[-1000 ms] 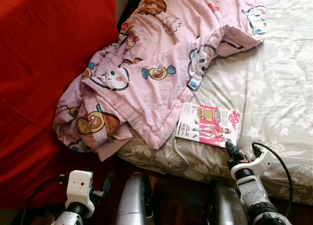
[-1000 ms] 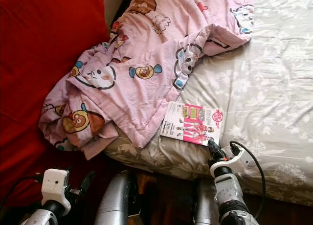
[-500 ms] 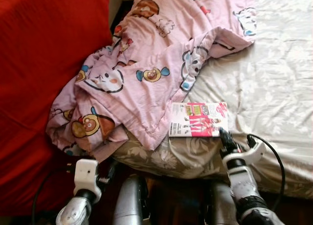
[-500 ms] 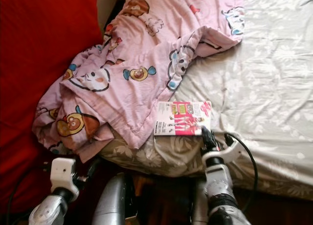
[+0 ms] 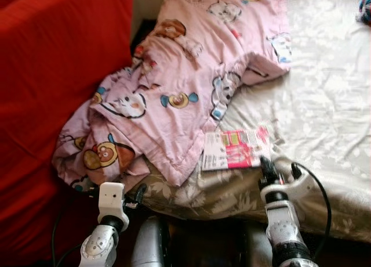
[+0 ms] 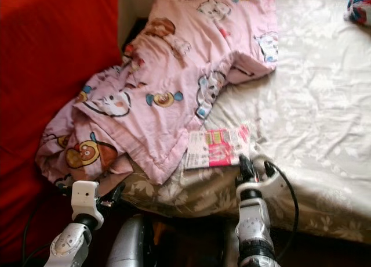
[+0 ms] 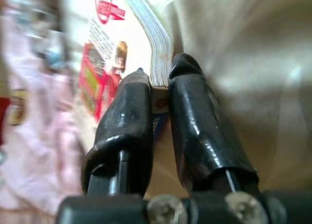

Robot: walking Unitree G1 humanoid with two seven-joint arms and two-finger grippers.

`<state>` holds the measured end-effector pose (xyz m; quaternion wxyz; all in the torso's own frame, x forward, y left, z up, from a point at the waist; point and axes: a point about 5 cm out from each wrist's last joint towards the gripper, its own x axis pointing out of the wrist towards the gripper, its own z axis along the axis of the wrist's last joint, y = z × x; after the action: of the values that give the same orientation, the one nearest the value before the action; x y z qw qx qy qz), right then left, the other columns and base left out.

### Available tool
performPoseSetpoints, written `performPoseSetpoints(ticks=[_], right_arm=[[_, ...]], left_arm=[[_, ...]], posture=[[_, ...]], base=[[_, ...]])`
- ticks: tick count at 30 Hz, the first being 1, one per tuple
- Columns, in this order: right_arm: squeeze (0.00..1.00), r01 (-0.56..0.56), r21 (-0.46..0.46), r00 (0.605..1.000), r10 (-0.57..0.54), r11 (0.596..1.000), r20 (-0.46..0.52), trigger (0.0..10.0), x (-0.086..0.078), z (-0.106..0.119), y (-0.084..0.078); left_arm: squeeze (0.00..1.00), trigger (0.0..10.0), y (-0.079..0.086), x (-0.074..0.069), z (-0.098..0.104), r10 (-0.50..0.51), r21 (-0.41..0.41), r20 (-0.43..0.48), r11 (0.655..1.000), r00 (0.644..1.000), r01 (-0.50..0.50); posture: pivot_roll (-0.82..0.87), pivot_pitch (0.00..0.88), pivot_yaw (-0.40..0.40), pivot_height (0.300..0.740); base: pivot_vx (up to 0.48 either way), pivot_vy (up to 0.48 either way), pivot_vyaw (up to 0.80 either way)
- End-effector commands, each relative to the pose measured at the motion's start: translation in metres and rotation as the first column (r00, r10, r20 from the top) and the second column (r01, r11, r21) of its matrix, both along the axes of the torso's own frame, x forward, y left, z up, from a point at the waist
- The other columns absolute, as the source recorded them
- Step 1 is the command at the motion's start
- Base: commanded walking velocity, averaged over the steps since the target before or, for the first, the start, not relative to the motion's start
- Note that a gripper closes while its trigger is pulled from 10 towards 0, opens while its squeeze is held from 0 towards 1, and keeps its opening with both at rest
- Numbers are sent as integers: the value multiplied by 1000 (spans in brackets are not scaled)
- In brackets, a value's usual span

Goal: Clean up the room

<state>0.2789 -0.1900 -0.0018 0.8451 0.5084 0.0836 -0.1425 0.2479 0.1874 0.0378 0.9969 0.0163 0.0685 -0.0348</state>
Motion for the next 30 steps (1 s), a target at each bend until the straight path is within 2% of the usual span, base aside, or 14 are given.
performPoseSetpoints(ticks=[1,2,7,11,13,16,17,18,20,24,27,28,29,30], right_arm=[[0,18,13,992,-16,1000,-121,0,-20,-21,-1],[0,4,8,979,-2,1000,-205,0,-36,-36,-1],[0,16,5,968,-14,1000,-252,0,-50,-46,2],[0,19,-32,980,-25,999,-197,0,-45,-38,3],[0,6,-114,992,-20,993,-125,0,-37,-26,5],[0,1,-169,1000,-6,986,-30,0,-32,-12,8],[0,-15,-226,1000,17,974,8,0,-30,-4,10],[0,-15,-226,1000,17,974,8,0,-30,-4,10],[0,-27,-321,996,54,947,76,0,-27,12,14],[0,15,-460,983,72,888,171,0,-20,44,10],[0,26,-552,971,110,833,212,0,-14,64,8],[0,23,-595,966,134,804,219,0,-11,71,8],[0,23,-595,966,134,804,219,0,-11,71,8],[0,21,-622,963,150,783,222,0,-10,75,8]], left_arm=[[0,10000,5,-7,-7,16,11,-26,1000,1000,-15],[0,10000,6,-8,-9,15,13,-29,1000,999,-15],[0,10000,7,-9,-10,12,18,-30,1000,999,-12],[0,10000,7,-9,-10,9,23,-30,1000,999,-8],[0,10000,7,-10,-11,2,29,-29,1000,1000,-2],[0,10000,6,-10,-11,-2,36,-28,999,1000,3],[0,10000,7,-10,-11,-3,39,-27,999,1000,4],[0,10000,7,-10,-11,-3,39,-27,999,1000,4],[0,10000,6,-10,-11,-3,42,-25,999,1000,4],[0,10000,7,-9,-12,0,49,-23,999,1000,2],[0,10000,7,-8,-12,6,49,-21,999,1000,-4],[0,10000,7,-8,-12,10,48,-19,999,1000,-9],[0,10000,7,-8,-12,10,48,-19,999,1000,-9],[0,10000,7,-7,-12,14,48,-18,999,1000,-13]], posture=[[25,129,86,607],[25,130,89,607],[22,128,95,607],[20,127,96,607],[21,124,96,607],[23,121,95,607],[23,120,95,607],[23,120,95,607],[22,122,94,607],[14,124,92,607],[7,121,88,607],[6,120,87,607],[6,120,87,607],[6,120,87,607]], base=[[0,0,0],[0,0,0],[0,0,0],[0,0,0],[0,0,0],[0,0,0],[0,0,0],[0,0,0],[0,0,0],[0,0,0],[0,0,0],[0,0,0],[0,0,0],[0,0,0]])
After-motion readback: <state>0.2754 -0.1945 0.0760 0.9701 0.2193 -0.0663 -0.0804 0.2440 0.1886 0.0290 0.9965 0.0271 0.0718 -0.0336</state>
